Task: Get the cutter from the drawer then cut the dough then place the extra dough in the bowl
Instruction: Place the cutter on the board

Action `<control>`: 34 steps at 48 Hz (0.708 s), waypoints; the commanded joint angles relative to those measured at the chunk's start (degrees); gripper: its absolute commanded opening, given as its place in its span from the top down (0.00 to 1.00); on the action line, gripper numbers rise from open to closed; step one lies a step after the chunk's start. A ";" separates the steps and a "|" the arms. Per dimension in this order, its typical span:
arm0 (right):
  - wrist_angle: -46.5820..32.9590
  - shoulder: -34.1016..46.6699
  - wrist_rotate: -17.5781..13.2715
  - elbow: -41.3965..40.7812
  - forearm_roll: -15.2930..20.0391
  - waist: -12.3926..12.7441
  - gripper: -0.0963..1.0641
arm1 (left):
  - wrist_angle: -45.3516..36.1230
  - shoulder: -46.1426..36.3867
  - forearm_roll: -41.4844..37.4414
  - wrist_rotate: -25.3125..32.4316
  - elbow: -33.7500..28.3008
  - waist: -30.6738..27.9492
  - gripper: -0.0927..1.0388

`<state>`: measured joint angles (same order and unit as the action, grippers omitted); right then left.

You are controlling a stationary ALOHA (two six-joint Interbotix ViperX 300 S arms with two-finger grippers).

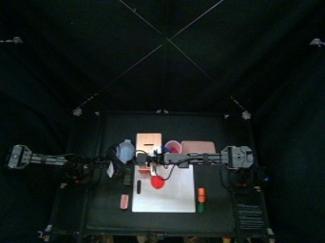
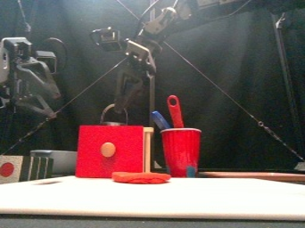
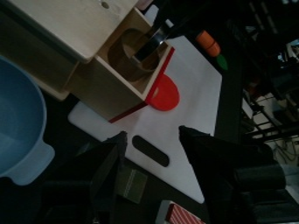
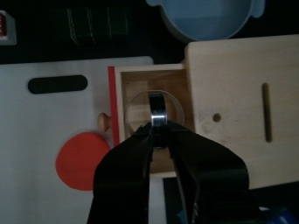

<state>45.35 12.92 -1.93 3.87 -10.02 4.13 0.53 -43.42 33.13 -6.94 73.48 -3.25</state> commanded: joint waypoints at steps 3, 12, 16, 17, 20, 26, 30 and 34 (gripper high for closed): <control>1.67 -7.73 -0.26 -0.62 0.00 -1.05 0.44 | 0.44 0.00 0.09 0.09 -0.62 -0.18 0.15; 2.55 -14.94 -1.41 -7.38 1.05 -4.92 0.44 | 0.44 0.00 0.00 0.09 -0.62 -0.26 0.15; 2.29 -18.28 -3.96 -11.95 0.97 -6.33 0.44 | 0.44 0.00 0.00 0.09 -0.62 -0.53 0.15; 2.29 -18.90 -4.66 -13.18 0.88 -6.59 0.44 | 0.44 0.00 0.00 0.09 -0.62 -0.79 0.15; 1.93 -21.36 -7.56 -18.02 0.70 -7.38 0.44 | 0.44 0.00 0.00 0.18 -0.70 -1.23 0.15; -1.58 -24.61 -12.22 -26.19 0.70 -8.17 0.44 | 0.44 0.00 0.00 0.26 -0.79 -2.02 0.15; -4.57 -26.10 -15.03 -30.94 0.62 -8.09 0.44 | 0.44 0.00 0.00 0.26 -0.79 -2.72 0.15; -7.65 -27.16 -17.75 -35.51 0.09 -7.91 0.44 | 0.44 0.00 0.00 0.18 -0.88 -3.34 0.15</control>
<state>40.34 -11.60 -18.11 -28.65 -9.49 -3.96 0.53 -43.42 33.13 -6.86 73.48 -5.80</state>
